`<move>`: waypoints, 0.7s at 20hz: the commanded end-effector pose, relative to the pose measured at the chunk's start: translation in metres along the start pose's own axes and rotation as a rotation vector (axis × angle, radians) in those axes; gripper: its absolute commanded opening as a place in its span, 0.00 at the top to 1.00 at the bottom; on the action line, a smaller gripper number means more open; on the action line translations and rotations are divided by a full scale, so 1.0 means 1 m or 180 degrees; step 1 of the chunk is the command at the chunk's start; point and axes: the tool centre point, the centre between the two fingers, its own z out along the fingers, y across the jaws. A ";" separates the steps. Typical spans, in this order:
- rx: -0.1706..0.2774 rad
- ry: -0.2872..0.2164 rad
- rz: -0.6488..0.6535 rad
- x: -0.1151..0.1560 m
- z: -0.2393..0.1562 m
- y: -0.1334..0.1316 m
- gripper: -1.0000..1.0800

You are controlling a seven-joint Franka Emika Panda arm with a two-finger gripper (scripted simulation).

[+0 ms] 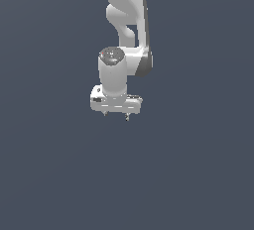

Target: Pick up the object and move it to a goal position.

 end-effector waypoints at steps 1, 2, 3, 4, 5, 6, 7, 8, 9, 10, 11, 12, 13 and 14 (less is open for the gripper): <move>0.0013 -0.0021 -0.0073 -0.012 0.018 -0.012 0.04; 0.0019 -0.0028 -0.0102 -0.018 0.025 -0.017 0.04; 0.0024 -0.0035 -0.0129 -0.023 0.031 -0.021 0.04; 0.0028 -0.0041 -0.0154 -0.027 0.037 -0.025 0.04; 0.0033 -0.0047 -0.0177 -0.032 0.042 -0.029 0.04; 0.0037 -0.0053 -0.0197 -0.036 0.047 -0.032 0.04; 0.0041 -0.0057 -0.0215 -0.039 0.051 -0.035 0.04; 0.0044 -0.0062 -0.0231 -0.043 0.055 -0.037 0.04; 0.0047 -0.0065 -0.0245 -0.046 0.058 -0.039 0.04; 0.0049 -0.0068 -0.0257 -0.048 0.060 -0.041 0.04; 0.0051 -0.0071 -0.0267 -0.050 0.062 -0.043 0.04; 0.0053 -0.0073 -0.0275 -0.052 0.064 -0.044 0.04; 0.0054 -0.0074 -0.0280 -0.053 0.065 -0.044 0.04; 0.0055 -0.0075 -0.0283 -0.054 0.066 -0.045 0.04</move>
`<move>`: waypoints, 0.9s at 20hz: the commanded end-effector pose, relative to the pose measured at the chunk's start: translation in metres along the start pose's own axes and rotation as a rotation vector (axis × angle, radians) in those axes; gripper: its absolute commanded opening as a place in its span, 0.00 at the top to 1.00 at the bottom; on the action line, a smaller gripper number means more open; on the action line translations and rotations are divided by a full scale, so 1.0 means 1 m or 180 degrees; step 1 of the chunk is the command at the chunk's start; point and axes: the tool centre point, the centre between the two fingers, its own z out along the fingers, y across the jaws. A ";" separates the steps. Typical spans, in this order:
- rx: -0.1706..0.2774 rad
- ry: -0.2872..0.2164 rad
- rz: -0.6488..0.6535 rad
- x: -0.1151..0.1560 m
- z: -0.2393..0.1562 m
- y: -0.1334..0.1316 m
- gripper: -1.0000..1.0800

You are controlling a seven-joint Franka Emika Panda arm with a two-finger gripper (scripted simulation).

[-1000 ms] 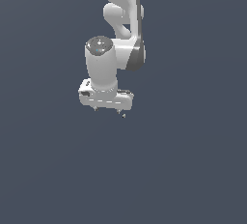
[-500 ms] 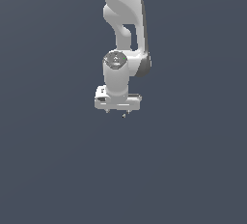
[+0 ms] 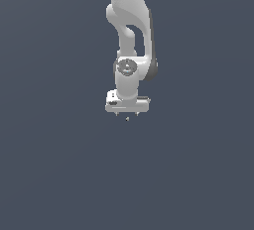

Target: Pick up the object and move it to a goal position.

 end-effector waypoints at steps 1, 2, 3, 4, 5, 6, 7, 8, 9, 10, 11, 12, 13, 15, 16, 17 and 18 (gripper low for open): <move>0.0002 0.0001 -0.0008 -0.002 0.002 -0.001 0.04; 0.0001 -0.0001 -0.0005 -0.001 0.001 -0.001 0.04; 0.0001 -0.0001 -0.0005 -0.001 0.001 -0.001 0.04; 0.0001 -0.0001 -0.0005 -0.001 0.002 -0.001 0.04; 0.0001 -0.0001 -0.0005 -0.001 0.004 -0.001 0.04; 0.0001 -0.0001 -0.0005 -0.001 0.006 -0.001 0.04; 0.0001 -0.0001 -0.0005 -0.001 0.009 -0.001 0.04; 0.0001 -0.0001 -0.0005 -0.001 0.012 -0.001 0.04; 0.0001 -0.0001 -0.0005 -0.002 0.016 -0.001 0.04; 0.0001 0.0000 -0.0007 -0.002 0.020 -0.001 0.04; 0.0001 0.0000 -0.0007 -0.002 0.025 -0.001 0.04; 0.0001 0.0000 -0.0007 -0.002 0.030 -0.001 0.04; 0.0001 0.0000 -0.0007 -0.003 0.035 -0.001 0.04; 0.0002 0.0001 -0.0009 -0.003 0.043 -0.001 0.04; 0.0002 0.0001 -0.0009 -0.003 0.046 -0.001 0.04; 0.0002 0.0001 -0.0009 -0.003 0.048 -0.001 0.04; 0.0002 0.0001 -0.0009 -0.003 0.050 -0.001 0.04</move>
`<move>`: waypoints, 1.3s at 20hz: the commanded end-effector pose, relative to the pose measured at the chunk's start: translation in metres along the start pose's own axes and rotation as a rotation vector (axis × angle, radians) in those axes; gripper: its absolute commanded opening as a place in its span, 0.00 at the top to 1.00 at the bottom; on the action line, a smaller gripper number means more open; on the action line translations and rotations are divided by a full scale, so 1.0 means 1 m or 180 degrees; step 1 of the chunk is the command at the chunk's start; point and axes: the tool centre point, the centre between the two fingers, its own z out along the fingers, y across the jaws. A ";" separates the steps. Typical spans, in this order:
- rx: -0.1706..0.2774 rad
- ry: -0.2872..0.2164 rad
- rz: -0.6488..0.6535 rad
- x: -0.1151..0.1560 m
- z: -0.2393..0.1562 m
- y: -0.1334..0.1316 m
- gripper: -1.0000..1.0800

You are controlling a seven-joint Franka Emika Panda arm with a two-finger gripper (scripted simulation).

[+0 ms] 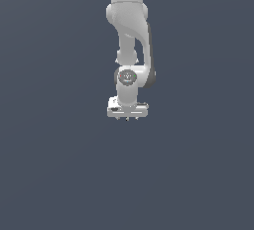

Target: Pick up the object and move it to a goal position.

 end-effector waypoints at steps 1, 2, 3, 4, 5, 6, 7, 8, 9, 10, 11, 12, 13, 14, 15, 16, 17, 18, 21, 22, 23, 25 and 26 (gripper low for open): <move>0.0000 0.0004 0.0000 0.001 0.005 0.000 0.04; 0.0000 0.0004 0.0000 0.001 0.006 0.000 0.04; 0.0000 0.0004 0.0000 0.001 0.006 0.000 0.04; 0.0000 0.0004 0.0000 0.001 0.006 0.000 1.00; 0.0000 0.0004 0.0000 0.001 0.006 0.000 1.00; 0.0000 0.0004 0.0000 0.001 0.006 0.000 1.00; 0.0000 0.0004 0.0000 0.001 0.006 0.000 1.00; 0.0000 0.0004 0.0000 0.001 0.006 0.000 1.00; 0.0000 0.0004 0.0000 0.001 0.006 0.000 1.00; 0.0000 0.0004 0.0000 0.001 0.006 0.000 1.00; 0.0000 0.0004 0.0000 0.001 0.006 0.000 1.00; 0.0000 0.0004 0.0000 0.001 0.006 0.000 1.00; 0.0000 0.0004 0.0000 0.001 0.006 0.000 1.00; 0.0000 0.0002 -0.0001 0.000 0.005 0.000 1.00; 0.0000 0.0005 -0.0002 0.001 0.005 0.000 1.00; 0.0000 0.0016 -0.0002 0.002 0.004 0.000 1.00; -0.0001 0.0034 -0.0002 0.004 0.003 0.001 1.00; -0.0001 0.0060 -0.0002 0.006 0.002 0.002 1.00; -0.0003 0.0179 -0.0003 0.019 -0.005 0.005 1.00; -0.0004 0.0233 -0.0004 0.025 -0.009 0.007 1.00; -0.0005 0.0295 -0.0005 0.031 -0.013 0.009 1.00; -0.0007 0.0441 -0.0006 0.046 -0.022 0.014 1.00; -0.0009 0.0525 -0.0007 0.055 -0.028 0.016 1.00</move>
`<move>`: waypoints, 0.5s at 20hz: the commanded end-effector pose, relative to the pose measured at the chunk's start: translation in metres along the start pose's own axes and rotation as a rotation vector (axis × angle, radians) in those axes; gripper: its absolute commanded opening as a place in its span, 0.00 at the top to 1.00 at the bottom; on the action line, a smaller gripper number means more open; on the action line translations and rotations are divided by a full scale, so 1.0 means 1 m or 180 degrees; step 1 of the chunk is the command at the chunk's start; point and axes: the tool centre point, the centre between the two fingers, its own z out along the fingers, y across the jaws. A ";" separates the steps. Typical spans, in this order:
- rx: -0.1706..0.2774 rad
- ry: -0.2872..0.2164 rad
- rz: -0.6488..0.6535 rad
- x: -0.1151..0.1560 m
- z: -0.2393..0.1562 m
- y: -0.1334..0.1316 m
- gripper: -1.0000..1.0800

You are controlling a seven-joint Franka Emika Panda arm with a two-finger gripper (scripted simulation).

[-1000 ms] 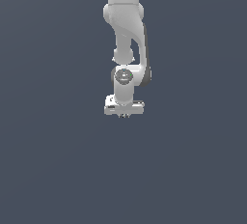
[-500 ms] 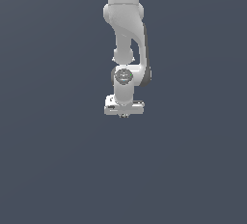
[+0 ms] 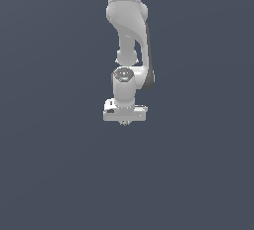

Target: Pick up the object and move it to a goal position.

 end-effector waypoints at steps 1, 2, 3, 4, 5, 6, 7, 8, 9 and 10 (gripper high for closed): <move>-0.0005 0.0207 -0.0001 0.022 -0.012 0.007 1.00; -0.0007 0.0306 -0.0002 0.033 -0.019 0.010 1.00; -0.0009 0.0413 -0.0003 0.044 -0.026 0.014 1.00; -0.0010 0.0527 -0.0003 0.055 -0.034 0.017 1.00; -0.0012 0.0647 -0.0004 0.067 -0.043 0.021 1.00; -0.0015 0.0771 -0.0005 0.078 -0.053 0.025 1.00; -0.0017 0.0896 -0.0006 0.090 -0.063 0.029 1.00; -0.0019 0.1020 -0.0007 0.101 -0.074 0.033 1.00; -0.0021 0.1143 -0.0008 0.111 -0.085 0.037 1.00; -0.0023 0.1264 -0.0008 0.121 -0.096 0.040 1.00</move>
